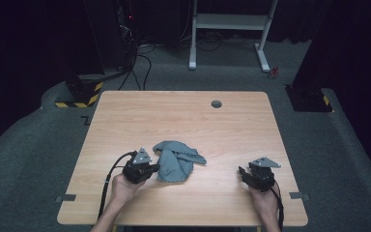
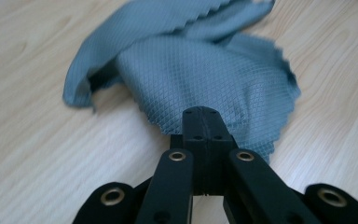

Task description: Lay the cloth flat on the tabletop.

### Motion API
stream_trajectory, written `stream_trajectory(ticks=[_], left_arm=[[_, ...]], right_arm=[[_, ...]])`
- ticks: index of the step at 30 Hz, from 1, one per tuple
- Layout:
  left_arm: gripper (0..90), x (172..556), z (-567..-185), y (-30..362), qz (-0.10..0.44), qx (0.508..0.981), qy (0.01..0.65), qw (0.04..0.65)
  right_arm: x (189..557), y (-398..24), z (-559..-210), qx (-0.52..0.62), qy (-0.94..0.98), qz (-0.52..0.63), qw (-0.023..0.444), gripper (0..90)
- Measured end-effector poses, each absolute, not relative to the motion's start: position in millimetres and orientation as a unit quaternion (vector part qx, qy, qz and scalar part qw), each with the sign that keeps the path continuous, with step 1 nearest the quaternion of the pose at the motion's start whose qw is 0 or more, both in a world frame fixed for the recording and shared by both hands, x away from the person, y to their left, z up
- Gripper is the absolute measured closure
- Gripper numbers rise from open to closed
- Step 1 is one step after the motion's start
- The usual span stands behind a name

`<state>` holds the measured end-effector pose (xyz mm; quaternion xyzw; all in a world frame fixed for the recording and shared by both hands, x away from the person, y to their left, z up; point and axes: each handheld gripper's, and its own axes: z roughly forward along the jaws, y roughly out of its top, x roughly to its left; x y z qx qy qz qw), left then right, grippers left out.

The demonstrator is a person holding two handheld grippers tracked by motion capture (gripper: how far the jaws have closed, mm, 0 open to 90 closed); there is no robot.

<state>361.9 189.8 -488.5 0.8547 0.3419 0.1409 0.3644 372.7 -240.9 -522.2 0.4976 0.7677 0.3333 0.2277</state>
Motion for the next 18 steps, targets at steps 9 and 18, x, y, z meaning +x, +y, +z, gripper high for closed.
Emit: stream_trajectory(ticks=[9, 18], left_arm=[[73.9, 343, -491, 207, 0.163, 0.803, 0.385, 0.424], [48.9, 342, -512, 183, 0.188, 0.798, 0.42, 0.388]], right_arm=[[372, -214, -515, 0.457, 0.785, 0.37, 0.194, 63.8], [388, -140, -501, 0.37, 0.833, 0.377, 0.165, 57.9]])
